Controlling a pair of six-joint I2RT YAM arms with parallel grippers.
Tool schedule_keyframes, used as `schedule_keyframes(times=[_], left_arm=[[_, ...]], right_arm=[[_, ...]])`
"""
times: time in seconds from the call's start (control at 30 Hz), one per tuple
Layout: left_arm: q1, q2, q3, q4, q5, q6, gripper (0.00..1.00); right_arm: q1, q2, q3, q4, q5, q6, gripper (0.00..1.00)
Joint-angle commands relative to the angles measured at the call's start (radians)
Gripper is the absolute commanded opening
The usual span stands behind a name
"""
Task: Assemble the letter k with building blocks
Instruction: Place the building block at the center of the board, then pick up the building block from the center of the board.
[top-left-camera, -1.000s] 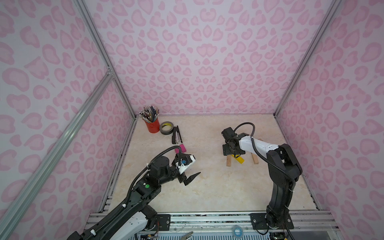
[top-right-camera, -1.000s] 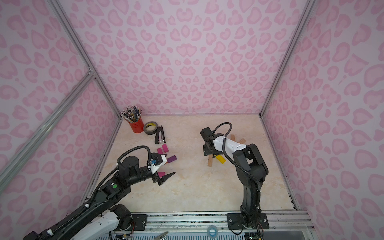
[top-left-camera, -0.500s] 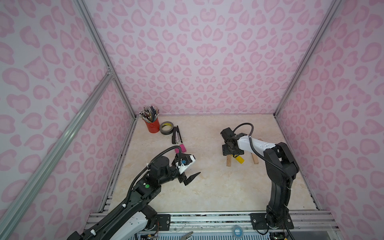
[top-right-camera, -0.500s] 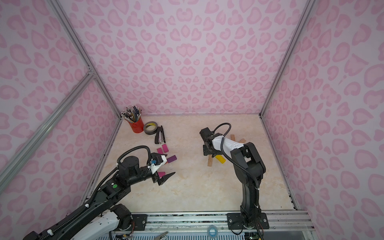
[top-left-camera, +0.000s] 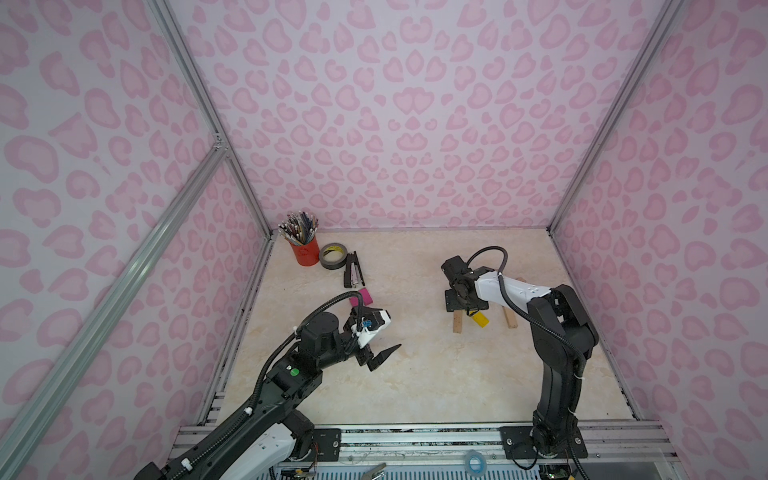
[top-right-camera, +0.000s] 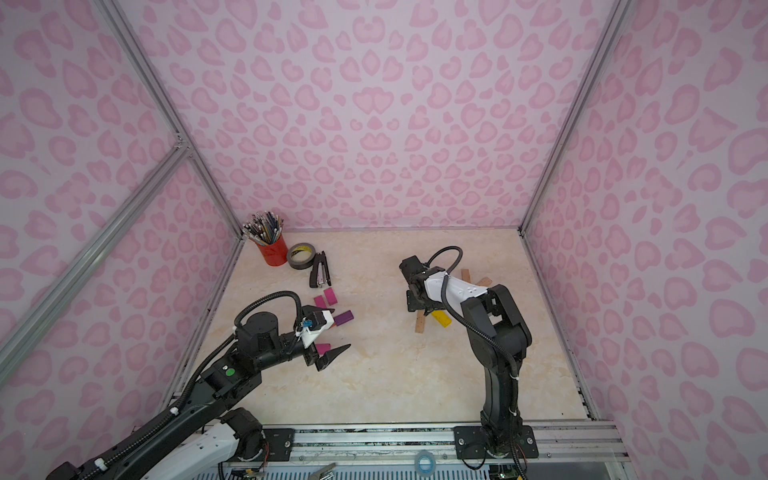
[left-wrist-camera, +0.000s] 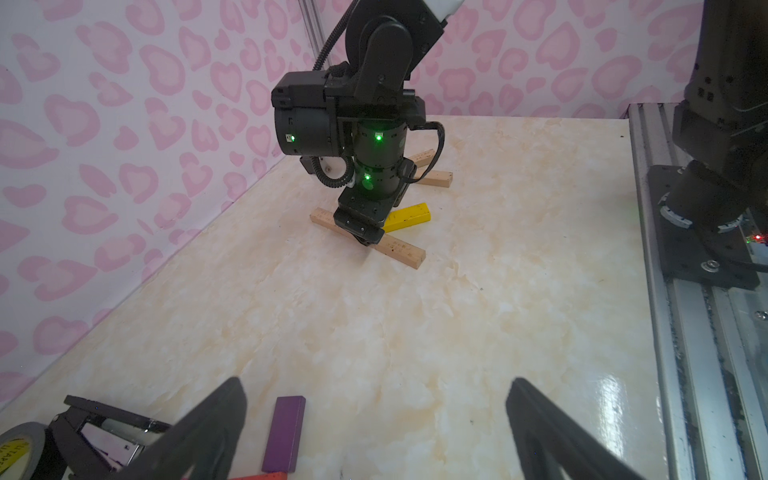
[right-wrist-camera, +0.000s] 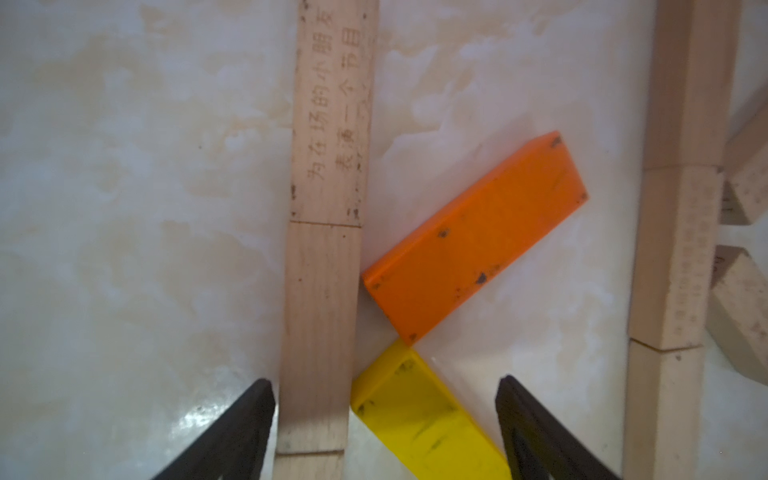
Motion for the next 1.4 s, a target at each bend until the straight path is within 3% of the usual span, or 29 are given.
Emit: schedule_keyframes(times=[0.0,0.17,0.27,0.37,0.5,0.67,0.8,0.97,1.1,1.37], left_arm=[[0.002,0.003,0.000,0.025,0.003,0.001,1.00],[0.008,0.008,-0.007,0.063,-0.046,-0.052,1.00],[0.032,0.026,-0.004,0.119,-0.131,-0.171,0.96],[0.062,0.075,0.031,0.135,-0.261,-0.342,0.92],[0.117,0.200,0.156,0.005,-0.495,-0.607,0.92],[0.260,0.387,0.275,-0.158,-0.533,-0.878,0.83],[0.292,0.519,0.332,-0.219,-0.558,-0.968,0.71],[0.256,0.661,0.405,-0.293,-0.590,-1.011,0.61],[0.178,0.762,0.452,-0.345,-0.702,-1.048,0.57],[0.167,0.883,0.454,-0.312,-0.678,-1.055,0.53]], right_arm=[[0.000,-0.027,-0.005,0.015,-0.037,0.003,0.87],[0.002,-0.129,-0.013,0.027,-0.050,0.019,0.88],[0.001,-0.230,-0.044,0.055,-0.049,0.022,0.88],[0.000,-0.362,-0.113,0.116,-0.044,0.009,0.88],[0.002,-0.555,-0.224,0.213,-0.066,-0.020,0.89],[0.021,-0.731,-0.323,0.272,-0.166,-0.034,0.90],[0.084,-0.721,-0.295,0.196,-0.236,-0.046,0.91],[0.169,-0.605,-0.222,0.091,-0.278,-0.052,0.92],[0.238,-0.481,-0.119,-0.024,-0.211,0.000,0.93],[0.287,-0.395,-0.061,-0.076,-0.177,0.004,0.97]])
